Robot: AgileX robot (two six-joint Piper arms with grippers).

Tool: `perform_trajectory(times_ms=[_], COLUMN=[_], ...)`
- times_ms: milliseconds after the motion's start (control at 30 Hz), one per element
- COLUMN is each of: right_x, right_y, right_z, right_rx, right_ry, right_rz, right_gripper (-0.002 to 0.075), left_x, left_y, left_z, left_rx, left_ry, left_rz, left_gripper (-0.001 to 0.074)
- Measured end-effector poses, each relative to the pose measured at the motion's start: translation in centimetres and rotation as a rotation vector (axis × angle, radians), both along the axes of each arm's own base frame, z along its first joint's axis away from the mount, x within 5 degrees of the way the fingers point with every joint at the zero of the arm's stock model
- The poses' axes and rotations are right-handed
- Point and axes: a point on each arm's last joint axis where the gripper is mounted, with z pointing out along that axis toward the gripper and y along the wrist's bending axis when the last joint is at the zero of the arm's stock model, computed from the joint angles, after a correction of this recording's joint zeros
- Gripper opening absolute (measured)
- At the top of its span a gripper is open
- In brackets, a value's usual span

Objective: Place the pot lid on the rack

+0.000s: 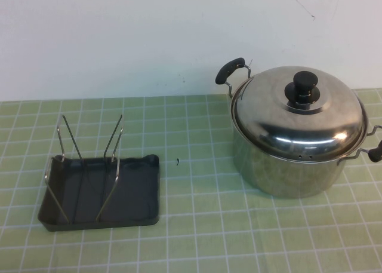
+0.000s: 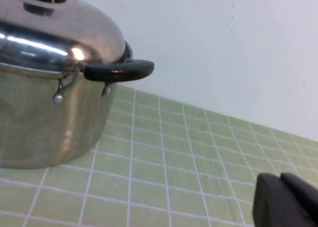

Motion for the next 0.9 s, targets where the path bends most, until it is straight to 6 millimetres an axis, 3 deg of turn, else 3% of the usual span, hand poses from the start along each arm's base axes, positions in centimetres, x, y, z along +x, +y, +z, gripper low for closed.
perform_trajectory(times_ms=[100, 200, 400, 600, 733, 833, 900], right_x=[0.0, 0.1, -0.4, -1.8, -1.9, -1.4, -1.5], right_y=[0.0, 0.2, 1.4, 2.2, 1.7, 1.2, 0.8], right_z=[0.2, 1.0, 4.0, 6.4, 6.7, 6.9, 8.1], right_rx=[-0.019, -0.083, -0.231, -0.181, -0.071, -0.059, -0.073], right_ry=[-0.022, -0.108, -0.445, -0.759, -0.787, -0.656, -0.547], right_rz=[0.004, 0.024, 0.131, 0.211, 0.176, 0.120, 0.078], right_gripper=[-0.0001, -0.0001, -0.0001, -0.0001, -0.0001, -0.0001, -0.0001], left_x=[0.1, 0.3, -0.7, -2.4, -2.8, -2.6, -2.5], left_y=[-0.1, 0.0, 0.2, 0.3, 0.3, 0.3, 0.3], left_z=[0.5, 2.1, 6.1, 8.5, 8.9, 8.8, 9.6], left_rx=[-0.023, -0.033, -0.049, -0.064, -0.089, -0.092, -0.092], left_ry=[-0.060, -0.241, -0.699, -1.023, -1.080, -1.053, -1.001], left_rz=[-0.001, 0.002, 0.012, 0.016, 0.012, 0.013, 0.009], left_gripper=[-0.0004, -0.0004, -0.0003, -0.0003, -0.0003, -0.0003, -0.0003])
